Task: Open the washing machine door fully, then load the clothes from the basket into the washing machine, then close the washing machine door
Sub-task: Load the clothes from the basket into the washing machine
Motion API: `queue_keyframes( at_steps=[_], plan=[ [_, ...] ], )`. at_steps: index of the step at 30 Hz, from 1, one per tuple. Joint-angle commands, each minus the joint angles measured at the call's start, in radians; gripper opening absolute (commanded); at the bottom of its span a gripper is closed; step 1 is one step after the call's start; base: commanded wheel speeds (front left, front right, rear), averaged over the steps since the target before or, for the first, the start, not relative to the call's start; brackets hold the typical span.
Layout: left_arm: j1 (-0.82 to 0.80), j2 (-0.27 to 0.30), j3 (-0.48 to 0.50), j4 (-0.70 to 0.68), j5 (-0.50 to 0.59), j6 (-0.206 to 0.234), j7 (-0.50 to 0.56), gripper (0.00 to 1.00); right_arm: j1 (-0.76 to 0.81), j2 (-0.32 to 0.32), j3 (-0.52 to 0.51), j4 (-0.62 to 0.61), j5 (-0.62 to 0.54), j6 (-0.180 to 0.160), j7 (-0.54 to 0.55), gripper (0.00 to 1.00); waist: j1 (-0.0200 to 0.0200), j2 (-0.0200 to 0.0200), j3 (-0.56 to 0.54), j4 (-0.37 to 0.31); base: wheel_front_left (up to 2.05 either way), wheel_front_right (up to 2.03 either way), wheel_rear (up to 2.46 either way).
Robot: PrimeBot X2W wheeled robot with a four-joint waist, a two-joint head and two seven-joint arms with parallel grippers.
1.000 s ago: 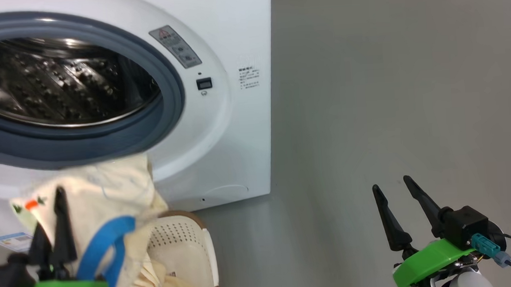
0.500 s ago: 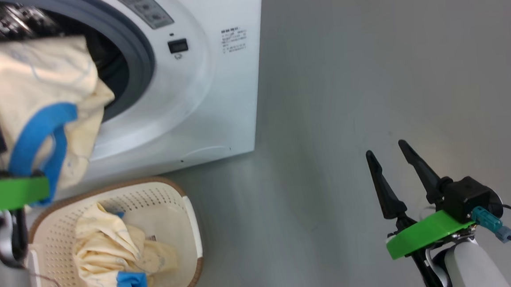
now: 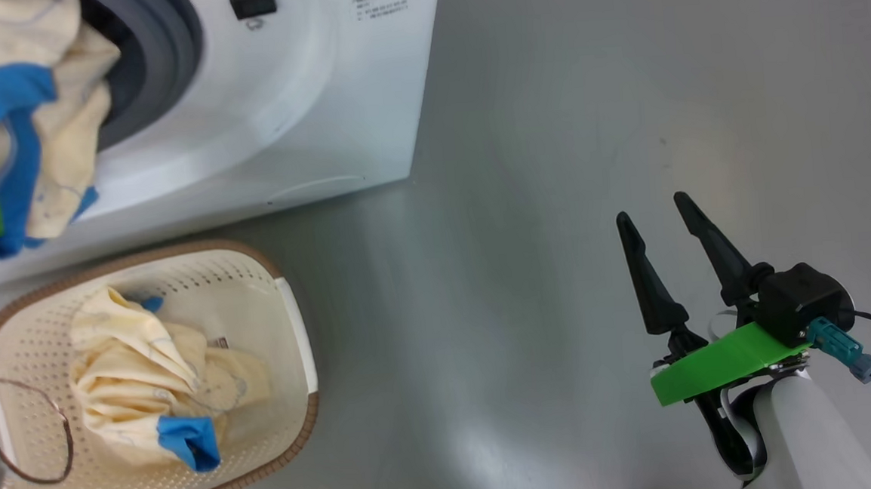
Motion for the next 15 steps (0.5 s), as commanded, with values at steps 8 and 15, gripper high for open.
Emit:
queue_keyframes(
  at_steps=[8, 15],
  plan=[
    [-0.177, 0.097, -0.028, 0.172, -0.042, -0.003, -0.005, 0.0, -0.007, 0.002, 0.029, -0.029, 0.001, 0.003, -0.006, 1.0, 0.0, 0.0, 0.105, -0.005, 0.0, 0.0, 0.0],
    [-0.324, 0.118, -0.13, 0.349, -0.097, -0.003, -0.005, 0.0, -0.009, 0.002, 0.048, -0.023, 0.007, 0.003, -0.006, 1.0, 0.0, 0.0, 0.132, -0.007, 0.0, 0.0, 0.0]
  ],
)
